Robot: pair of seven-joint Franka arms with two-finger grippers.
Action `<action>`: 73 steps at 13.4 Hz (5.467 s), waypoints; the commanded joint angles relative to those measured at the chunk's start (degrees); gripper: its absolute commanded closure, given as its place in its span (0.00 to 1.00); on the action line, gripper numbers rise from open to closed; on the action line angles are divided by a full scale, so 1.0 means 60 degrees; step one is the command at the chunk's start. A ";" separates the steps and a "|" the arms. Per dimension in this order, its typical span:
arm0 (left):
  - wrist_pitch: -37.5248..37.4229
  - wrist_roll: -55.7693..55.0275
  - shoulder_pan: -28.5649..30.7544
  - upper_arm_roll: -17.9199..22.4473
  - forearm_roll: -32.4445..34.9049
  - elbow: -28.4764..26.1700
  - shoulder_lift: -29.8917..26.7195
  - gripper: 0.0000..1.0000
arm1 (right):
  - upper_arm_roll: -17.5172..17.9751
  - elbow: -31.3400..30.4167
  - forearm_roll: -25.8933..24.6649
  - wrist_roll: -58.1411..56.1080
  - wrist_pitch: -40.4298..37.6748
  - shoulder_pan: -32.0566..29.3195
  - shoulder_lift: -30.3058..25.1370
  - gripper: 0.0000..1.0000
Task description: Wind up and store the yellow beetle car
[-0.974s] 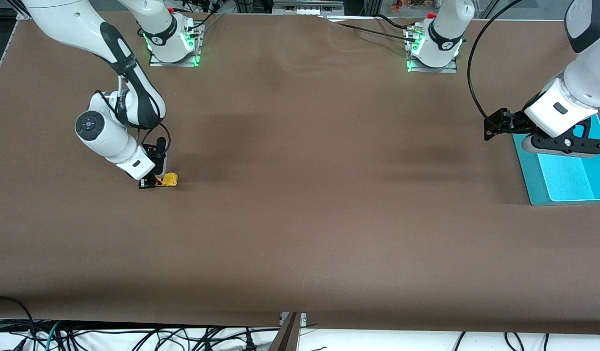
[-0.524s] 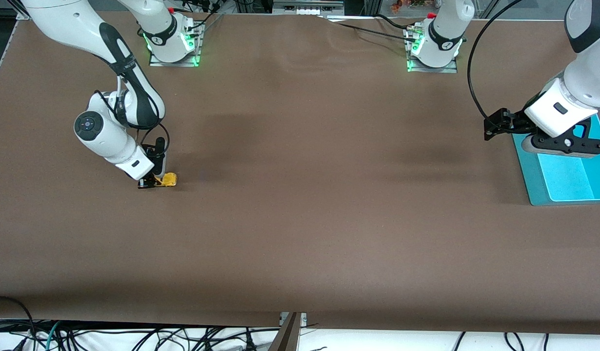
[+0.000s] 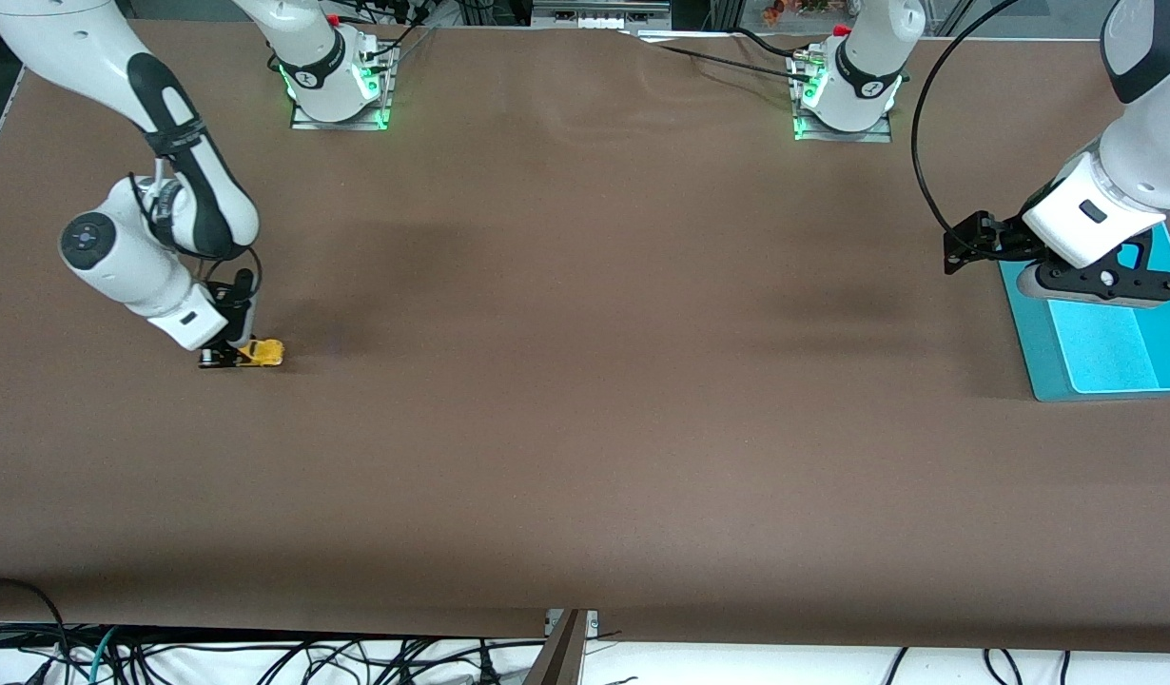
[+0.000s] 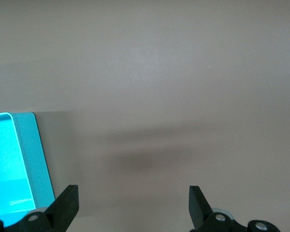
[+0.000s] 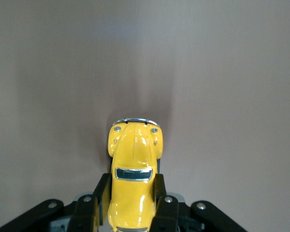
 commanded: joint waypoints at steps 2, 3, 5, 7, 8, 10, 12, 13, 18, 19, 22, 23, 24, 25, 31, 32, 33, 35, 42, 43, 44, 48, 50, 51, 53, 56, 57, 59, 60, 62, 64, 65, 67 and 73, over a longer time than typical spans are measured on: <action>-0.0160 -0.0071 -0.0033 0.0008 0.0042 0.0098 -0.0044 0.00 | 0.0112 0.0374 0.0039 -0.0609 0.0284 -0.0497 0.0777 0.94; -0.0160 -0.0071 -0.0033 0.0008 0.0042 0.0098 -0.0044 0.00 | 0.0112 0.0389 0.0039 -0.0639 0.0284 -0.0497 0.0777 0.93; -0.0160 -0.0071 -0.0033 0.0008 0.0042 0.0098 -0.0058 0.00 | 0.0141 0.0404 0.0053 -0.0625 0.0255 -0.0468 0.0748 0.73; -0.0160 -0.0071 -0.0033 0.0008 0.0042 0.0098 -0.0058 0.00 | 0.0315 0.0637 0.0082 -0.0610 0.0051 -0.0467 0.0689 0.00; -0.0160 -0.0071 -0.0033 0.0022 0.0042 0.0098 -0.0058 0.00 | 0.0346 0.0885 0.0083 -0.0610 -0.0414 -0.0467 0.0645 0.00; -0.0160 -0.0071 -0.0033 0.0008 0.0028 0.0112 -0.0058 0.00 | 0.0361 0.1601 0.0083 -0.0625 -0.1425 -0.0438 0.0601 0.00; -0.0160 -0.0071 -0.0033 0.0008 0.0042 0.0098 -0.0058 0.00 | 0.0506 0.2203 0.0097 -0.0625 -0.2217 -0.0423 0.0601 0.00; -0.0160 -0.0071 -0.0033 0.0008 0.0042 0.0112 -0.0044 0.00 | 0.0522 0.2394 0.0097 -0.0611 -0.2409 -0.0423 0.0601 0.00; -0.0160 -0.0071 -0.0033 0.0008 0.0042 0.0098 -0.0058 0.00 | 0.0653 0.2864 0.0141 -0.0537 -0.2835 -0.0409 0.0587 0.00; -0.0160 -0.0071 -0.0033 0.0008 0.0028 0.0112 -0.0044 0.00 | 0.0668 0.3082 0.0156 -0.0508 -0.3068 -0.0409 0.0586 0.00; -0.0160 -0.0071 -0.0033 0.0022 0.0042 0.0098 -0.0044 0.00 | 0.0683 0.3770 0.0332 0.0542 -0.3990 -0.0409 0.0586 0.00; -0.0160 -0.0071 -0.0033 0.0008 0.0028 0.0098 -0.0058 0.00 | 0.0697 0.4034 0.0332 0.1025 -0.4269 -0.0394 0.0586 0.00; -0.0160 -0.0071 -0.0033 0.0008 0.0042 0.0098 -0.0058 0.00 | 0.0712 0.4254 0.0332 0.1480 -0.4532 -0.0394 0.0557 0.00; -0.0160 -0.0071 -0.0033 0.0008 0.0042 0.0112 -0.0044 0.00 | 0.0712 0.4445 0.0332 0.2006 -0.4796 -0.0380 0.0514 0.00; -0.0160 -0.0071 -0.0033 0.0008 0.0042 0.0098 -0.0044 0.00 | 0.0888 0.6275 0.0273 0.6587 -0.7081 -0.0262 0.0396 0.00; -0.0160 -0.0071 -0.0033 0.0008 0.0028 0.0098 -0.0044 0.00 | 0.0888 0.6524 0.0288 0.7409 -0.7403 -0.0204 0.0396 0.00; -0.0160 -0.0057 -0.0033 0.0022 0.0027 0.0098 -0.0029 0.00 | 0.0888 0.6759 0.0302 0.8185 -0.7696 -0.0117 0.0396 0.00; -0.0174 -0.0042 -0.0062 0.0008 0.0042 0.0098 0.0000 0.00 | 0.0903 0.7125 0.0288 0.9578 -0.8398 -0.0101 0.0381 0.00; -0.1052 -0.0071 -0.0281 -0.0094 -0.0104 0.0112 0.0103 0.00 | 0.1150 0.8649 0.0361 1.4733 -1.1428 0.0382 -0.0174 0.00; -0.1169 -0.0071 -0.0282 -0.0138 -0.0104 0.0113 0.0103 0.00 | 0.1181 0.8839 0.0361 1.5365 -1.1942 0.0382 -0.0277 0.00; -0.1286 -0.0042 -0.0253 -0.0124 -0.0090 0.0098 0.0103 0.00 | 0.1181 0.9001 0.0274 1.5733 -1.2339 0.0411 -0.0321 0.00; -0.1610 0.1447 -0.0048 -0.0066 0.0027 0.0054 0.0205 0.00 | 0.1196 0.9442 0.0332 1.6000 -1.3498 0.0426 -0.0395 0.00; -0.1610 0.2938 0.0346 -0.0065 0.0027 -0.0019 0.0307 0.00 | 0.1181 0.9442 0.0026 1.5972 -1.3252 0.0485 -0.0542 0.00; -0.1595 0.3773 0.0508 -0.0065 0.0042 -0.0005 0.0380 0.00 | 0.1181 0.9427 -0.0019 1.5957 -1.3222 0.0485 -0.0585 0.00; -0.1522 0.5093 0.0757 -0.0051 0.0158 -0.0005 0.0512 0.00 | 0.1166 0.9369 -0.0064 1.6001 -1.3062 0.0470 -0.0862 0.00; -0.1449 0.7319 0.1095 -0.0051 0.0523 -0.0034 0.0703 0.00 | 0.1152 0.9106 -0.0225 1.6001 -1.2665 0.0456 -0.1506 0.00; -0.1260 0.7993 0.1124 -0.0051 0.0670 -0.0092 0.0776 0.00 | 0.1137 0.8931 -0.0225 1.5972 -1.2680 0.0441 -0.1755 0.00; -0.0880 0.9355 0.1416 -0.0051 0.0949 -0.0209 0.0951 0.00 | 0.1079 0.8579 -0.0501 1.6059 -1.2651 0.0441 -0.1976 0.00; -0.0674 1.0044 0.1577 -0.0051 0.0950 -0.0326 0.1039 0.00 | 0.1078 0.8360 -0.0677 1.5900 -1.2476 0.0441 -0.1992 0.00; 0.0274 1.1581 0.2089 -0.0051 0.1124 -0.0953 0.1157 0.00 | 0.1078 0.8139 -0.0708 1.5883 -1.2519 0.0557 -0.2094 0.00; 0.1708 1.3032 0.2689 -0.0051 0.1272 -0.1933 0.1216 0.00 | 0.1078 0.7905 -0.0664 1.6001 -1.2533 0.0543 -0.2240 0.00; 0.2281 1.3576 0.3026 -0.0051 0.1287 -0.2330 0.1347 0.00 | 0.1078 0.7730 -0.0635 1.6030 -1.2562 0.0543 -0.2371 0.00; 0.3336 1.4646 0.3334 -0.0051 0.1549 -0.2859 0.1945 0.00 | 0.1078 0.7640 -0.0577 1.6045 -1.2548 0.0544 -0.2417 0.00; 0.5946 1.5836 0.4257 -0.0080 0.1566 -0.3709 0.3207 0.00 | 0.1079 0.7742 -0.0547 1.6353 -1.2548 0.0529 -0.2299 0.00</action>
